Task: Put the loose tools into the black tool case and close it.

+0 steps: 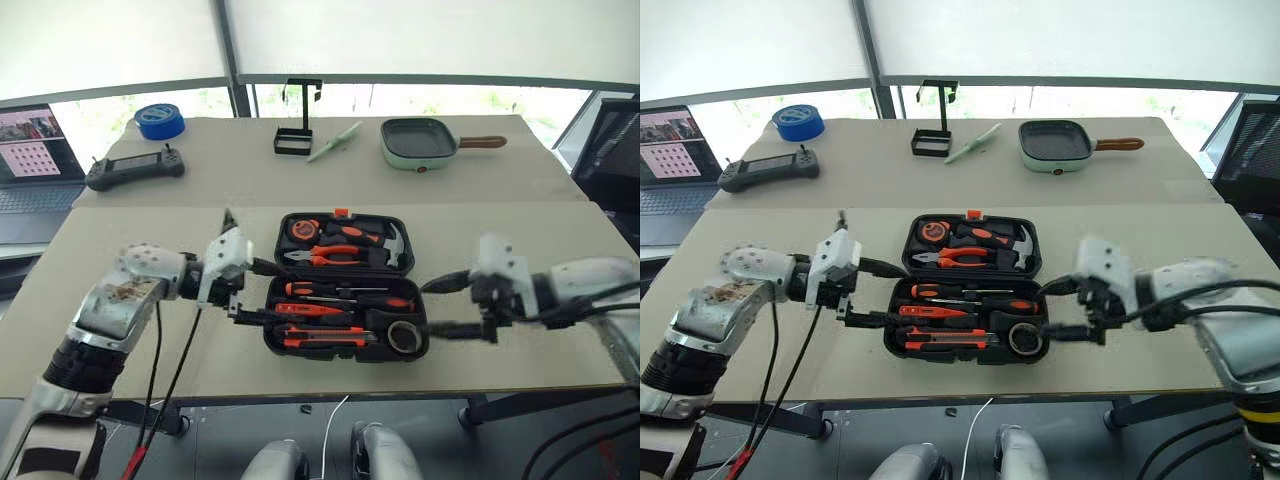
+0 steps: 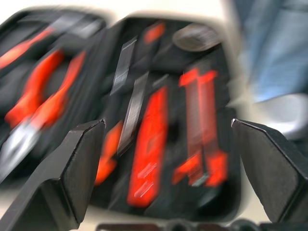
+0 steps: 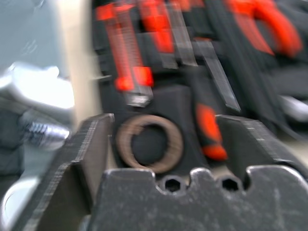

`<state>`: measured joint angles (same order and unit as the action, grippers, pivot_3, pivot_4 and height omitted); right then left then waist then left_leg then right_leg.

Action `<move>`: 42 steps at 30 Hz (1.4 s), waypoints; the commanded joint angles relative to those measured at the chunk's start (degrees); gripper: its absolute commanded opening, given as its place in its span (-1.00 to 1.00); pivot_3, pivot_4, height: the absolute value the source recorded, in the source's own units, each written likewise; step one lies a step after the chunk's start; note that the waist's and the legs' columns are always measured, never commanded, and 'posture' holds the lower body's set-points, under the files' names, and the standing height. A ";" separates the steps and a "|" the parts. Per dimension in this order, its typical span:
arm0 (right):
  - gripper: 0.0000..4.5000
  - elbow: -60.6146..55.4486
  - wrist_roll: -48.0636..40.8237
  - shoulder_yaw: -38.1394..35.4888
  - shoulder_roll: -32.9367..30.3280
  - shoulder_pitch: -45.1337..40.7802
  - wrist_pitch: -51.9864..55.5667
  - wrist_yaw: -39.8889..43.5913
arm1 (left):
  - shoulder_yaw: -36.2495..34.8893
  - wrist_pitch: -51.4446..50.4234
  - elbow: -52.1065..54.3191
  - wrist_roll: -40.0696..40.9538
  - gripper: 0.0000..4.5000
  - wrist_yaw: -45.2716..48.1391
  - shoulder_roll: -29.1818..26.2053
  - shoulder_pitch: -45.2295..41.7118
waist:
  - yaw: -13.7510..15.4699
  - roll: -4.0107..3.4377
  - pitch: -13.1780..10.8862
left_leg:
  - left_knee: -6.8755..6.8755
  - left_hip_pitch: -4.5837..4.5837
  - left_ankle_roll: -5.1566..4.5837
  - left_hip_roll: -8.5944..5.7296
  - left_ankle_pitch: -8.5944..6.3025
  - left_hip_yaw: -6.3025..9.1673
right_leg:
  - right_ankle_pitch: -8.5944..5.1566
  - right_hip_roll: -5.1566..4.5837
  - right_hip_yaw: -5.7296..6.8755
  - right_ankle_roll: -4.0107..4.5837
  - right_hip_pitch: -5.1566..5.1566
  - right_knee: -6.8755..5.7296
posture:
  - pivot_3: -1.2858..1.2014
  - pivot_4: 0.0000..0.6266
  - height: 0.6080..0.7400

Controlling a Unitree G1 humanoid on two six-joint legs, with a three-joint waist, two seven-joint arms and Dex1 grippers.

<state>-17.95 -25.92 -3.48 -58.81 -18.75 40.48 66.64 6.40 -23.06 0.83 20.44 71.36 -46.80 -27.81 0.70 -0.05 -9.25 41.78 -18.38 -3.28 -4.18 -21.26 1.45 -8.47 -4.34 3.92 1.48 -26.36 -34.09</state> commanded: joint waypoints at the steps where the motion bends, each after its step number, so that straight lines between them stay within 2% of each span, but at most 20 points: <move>1: 0.07 5.76 2.99 -1.56 0.01 1.30 -4.64 -1.83 | -3.66 3.73 -3.41 -2.53 0.33 -2.28 -2.08 1.35 | 0.03 0.00 0.00 | -0.02 0.00 0.00 0.00 0.00 0.00 | 0.00 0.00 0.00 0.00 -0.02 0.00 | 0.03 -0.52 1.00; 5: -0.51 11.32 5.85 0.39 1.19 0.91 -8.42 -2.74 | -2.75 6.15 -6.38 -5.85 -0.29 -4.01 -2.12 1.83 | 0.07 0.00 0.00 | -0.02 -0.01 -0.01 -0.02 0.00 -0.04 | 0.01 -0.03 -0.01 -0.01 -0.01 0.00 | 0.03 -0.52 1.00; 8: -0.99 16.86 11.15 5.08 2.61 -0.71 -15.44 -2.44 | -0.12 9.01 -9.17 -8.90 -0.78 -5.05 0.15 0.89 | 0.01 -0.01 0.00 | -0.03 0.02 0.00 -0.02 0.00 -0.04 | 0.01 -0.03 -0.01 -0.01 0.00 -0.01 | 0.03 -0.52 1.00; 9: -1.00 18.36 12.19 6.35 3.40 -1.79 -16.89 -2.28 | 0.74 9.20 -9.52 -9.41 -0.94 -5.13 1.17 0.40 | -0.01 0.00 0.00 | -0.03 0.02 0.00 -0.02 0.00 -0.04 | 0.01 -0.02 -0.01 -0.01 0.00 0.00 | 0.03 -0.52 1.00; 10: -1.00 19.44 12.75 7.14 4.16 -2.86 -17.50 -2.20 | 1.38 9.36 -9.63 -9.83 -0.99 -5.13 2.02 0.00 | -0.03 -0.01 0.00 | -0.02 0.03 0.00 -0.02 0.00 -0.05 | 0.01 -0.02 -0.01 -0.01 0.01 -0.01 | 0.03 -0.52 1.00; 15: -1.00 21.74 16.51 12.02 7.00 -7.45 -20.53 -0.85 | 4.12 8.39 -9.61 -10.93 -0.99 -5.04 6.23 -1.40 | -0.15 0.00 0.00 | -0.01 -0.02 -0.01 -0.02 0.00 -0.09 | 0.01 -0.01 -0.03 -0.01 -0.04 -0.03 | 0.03 -0.52 1.00; 20: -1.00 16.53 13.97 11.95 6.74 -5.64 -19.92 2.80 | 4.57 6.34 -4.83 -7.97 -0.99 -1.58 7.78 -0.63 | 0.40 0.00 0.00 | 0.04 -0.10 -0.01 -0.02 0.00 -0.04 | 0.01 -0.04 0.02 -0.02 -0.03 0.01 | 0.03 -0.52 1.00; 24: -1.00 8.75 10.73 10.19 3.56 -0.85 -17.78 6.30 | 5.81 6.85 -0.18 -7.75 -0.99 2.26 6.24 1.73 | 0.39 -0.01 0.00 | 0.02 -0.13 -0.01 -0.02 0.00 -0.02 | 0.02 -0.04 0.03 -0.03 -0.09 0.01 | 0.03 -0.52 1.00; 31: -1.00 0.18 9.05 6.27 0.40 8.03 -16.61 6.21 | 7.67 11.25 2.43 -10.77 -0.99 4.27 3.78 6.61 | 0.13 -0.02 0.00 | 0.00 -0.08 0.00 0.00 0.00 -0.02 | 0.01 -0.04 -0.01 -0.03 -0.06 -0.01 | 0.03 -0.52 1.00; 38: -1.00 1.37 12.42 4.33 0.15 10.55 -17.23 1.98 | 6.80 8.53 6.42 -10.22 -0.99 3.62 3.07 8.50 | 0.08 -0.01 0.00 | 0.00 -0.06 -0.01 0.01 -0.01 -0.02 | 0.01 -0.03 -0.02 -0.03 -0.03 0.00 | 0.03 -0.52 1.00; 42: -1.00 2.98 14.08 2.61 -1.71 11.90 -16.88 -0.09 | 4.73 6.92 5.08 -11.71 -0.99 2.12 0.92 8.17 | 0.23 0.00 -0.01 | 0.00 -0.07 -0.01 0.01 -0.01 -0.02 | 0.01 -0.03 -0.02 -0.03 -0.04 0.00 | 0.03 -0.52 1.00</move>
<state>-14.96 -12.10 2.22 -59.10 -7.36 23.95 67.22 12.65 -15.37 4.69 8.38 74.08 -44.65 -19.24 0.92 -0.05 -9.26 41.79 -18.45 -3.30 -4.17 -21.26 1.43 -8.46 -4.37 3.91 1.45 -26.39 -34.09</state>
